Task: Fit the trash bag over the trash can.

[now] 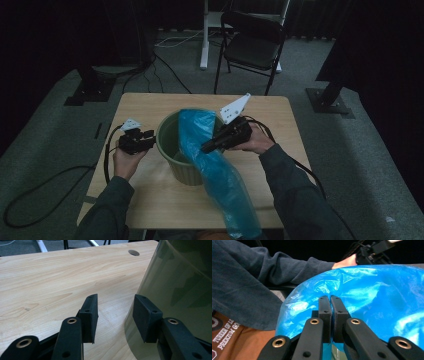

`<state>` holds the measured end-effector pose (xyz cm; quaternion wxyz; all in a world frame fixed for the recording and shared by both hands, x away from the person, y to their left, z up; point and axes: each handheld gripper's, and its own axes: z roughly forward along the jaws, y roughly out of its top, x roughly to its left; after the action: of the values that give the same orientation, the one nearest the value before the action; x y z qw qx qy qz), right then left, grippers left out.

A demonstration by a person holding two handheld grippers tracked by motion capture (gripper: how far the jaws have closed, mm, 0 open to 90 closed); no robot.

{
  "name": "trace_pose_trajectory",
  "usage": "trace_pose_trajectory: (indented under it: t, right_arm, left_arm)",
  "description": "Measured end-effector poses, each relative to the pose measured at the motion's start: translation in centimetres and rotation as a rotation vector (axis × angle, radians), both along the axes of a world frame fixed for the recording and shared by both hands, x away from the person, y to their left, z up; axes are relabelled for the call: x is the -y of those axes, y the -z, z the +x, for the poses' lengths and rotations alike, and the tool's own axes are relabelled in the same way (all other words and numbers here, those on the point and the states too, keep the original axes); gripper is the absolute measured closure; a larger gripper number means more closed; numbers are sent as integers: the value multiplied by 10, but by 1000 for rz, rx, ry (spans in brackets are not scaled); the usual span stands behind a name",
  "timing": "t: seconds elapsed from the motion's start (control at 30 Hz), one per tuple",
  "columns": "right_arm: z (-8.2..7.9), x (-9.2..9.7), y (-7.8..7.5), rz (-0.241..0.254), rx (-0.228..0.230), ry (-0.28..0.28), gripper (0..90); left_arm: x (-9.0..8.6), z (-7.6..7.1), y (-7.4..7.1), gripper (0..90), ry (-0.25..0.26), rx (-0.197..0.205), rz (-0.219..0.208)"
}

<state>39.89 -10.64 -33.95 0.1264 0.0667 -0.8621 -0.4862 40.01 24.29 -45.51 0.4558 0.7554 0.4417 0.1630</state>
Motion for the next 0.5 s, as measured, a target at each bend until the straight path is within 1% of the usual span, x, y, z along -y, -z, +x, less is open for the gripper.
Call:
trace_pose_trajectory:
  t: [0.07,0.13,0.17,0.23,0.27,0.3,0.37,0.43,0.5]
  right_arm:
    - [0,-1,0,1,-4,-1,881]
    - [1,1,-1,25,-22,-6,881]
    - [1,1,-2,25,-11,12,880]
    - [6,2,-2,-9,21,85,876]
    - [10,3,-1,-23,22,118,874]
    - [14,4,0,-48,42,168,874]
    - [19,5,3,-84,55,219,861]
    - [24,4,6,-132,83,299,859]
    - [28,3,10,-159,105,350,850]
  left_arm:
    - [0,0,-1,554,2,2,2]
    - [0,0,-1,554,1,4,2]
    - [0,0,-1,554,0,4,1]
    - [0,0,-1,554,-3,5,-2]
    - [0,0,-2,554,-3,7,-3]
    - [0,0,-2,554,-3,9,-3]
    - [0,-1,-3,553,-6,11,-4]
    - [-1,-1,-4,553,-9,16,-7]
    - [-2,-2,-4,554,-11,18,-9]
